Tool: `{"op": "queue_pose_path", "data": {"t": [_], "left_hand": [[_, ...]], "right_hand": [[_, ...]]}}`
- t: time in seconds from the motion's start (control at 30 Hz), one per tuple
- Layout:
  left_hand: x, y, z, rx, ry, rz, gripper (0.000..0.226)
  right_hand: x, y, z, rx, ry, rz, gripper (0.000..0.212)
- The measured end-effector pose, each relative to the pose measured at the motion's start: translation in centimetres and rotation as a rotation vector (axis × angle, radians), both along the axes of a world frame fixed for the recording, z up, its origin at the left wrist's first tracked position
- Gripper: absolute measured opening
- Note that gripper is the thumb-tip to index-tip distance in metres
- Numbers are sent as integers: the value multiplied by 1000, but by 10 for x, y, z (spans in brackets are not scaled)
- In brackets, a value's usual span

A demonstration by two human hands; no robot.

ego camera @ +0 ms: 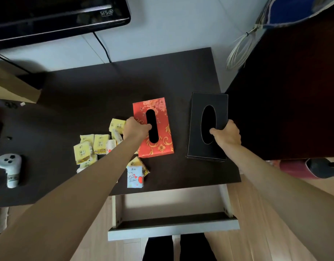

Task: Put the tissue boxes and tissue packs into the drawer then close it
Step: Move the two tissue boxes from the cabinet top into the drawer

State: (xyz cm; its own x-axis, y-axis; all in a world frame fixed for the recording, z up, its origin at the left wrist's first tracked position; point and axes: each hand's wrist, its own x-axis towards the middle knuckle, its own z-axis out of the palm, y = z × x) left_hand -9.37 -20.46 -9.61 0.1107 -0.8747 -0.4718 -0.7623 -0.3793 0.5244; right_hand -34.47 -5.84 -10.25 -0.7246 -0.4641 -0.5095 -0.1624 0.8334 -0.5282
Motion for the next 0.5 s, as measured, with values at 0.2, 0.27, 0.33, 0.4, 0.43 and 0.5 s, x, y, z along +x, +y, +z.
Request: {"op": "queue_pose_path", "data": {"t": [0.2, 0.27, 0.33, 0.4, 0.43, 0.5], "left_hand": [[4, 42, 29, -151, 103, 5, 40], [10, 70, 38, -156, 194, 74, 29], [19, 101, 46, -140, 248, 134, 25], [29, 133, 50, -126, 268, 169, 24], [33, 149, 51, -122, 275, 185, 24], [42, 180, 51, -120, 286, 221, 26]], "right_hand": [[5, 46, 17, -130, -62, -33, 49], [11, 71, 22, -178, -95, -74, 47], [18, 97, 25, -229, -134, -116, 48], [27, 122, 28, -273, -178, -166, 54], [33, 133, 28, -294, -200, -198, 57], [44, 154, 28, -329, -214, -246, 60]]}}
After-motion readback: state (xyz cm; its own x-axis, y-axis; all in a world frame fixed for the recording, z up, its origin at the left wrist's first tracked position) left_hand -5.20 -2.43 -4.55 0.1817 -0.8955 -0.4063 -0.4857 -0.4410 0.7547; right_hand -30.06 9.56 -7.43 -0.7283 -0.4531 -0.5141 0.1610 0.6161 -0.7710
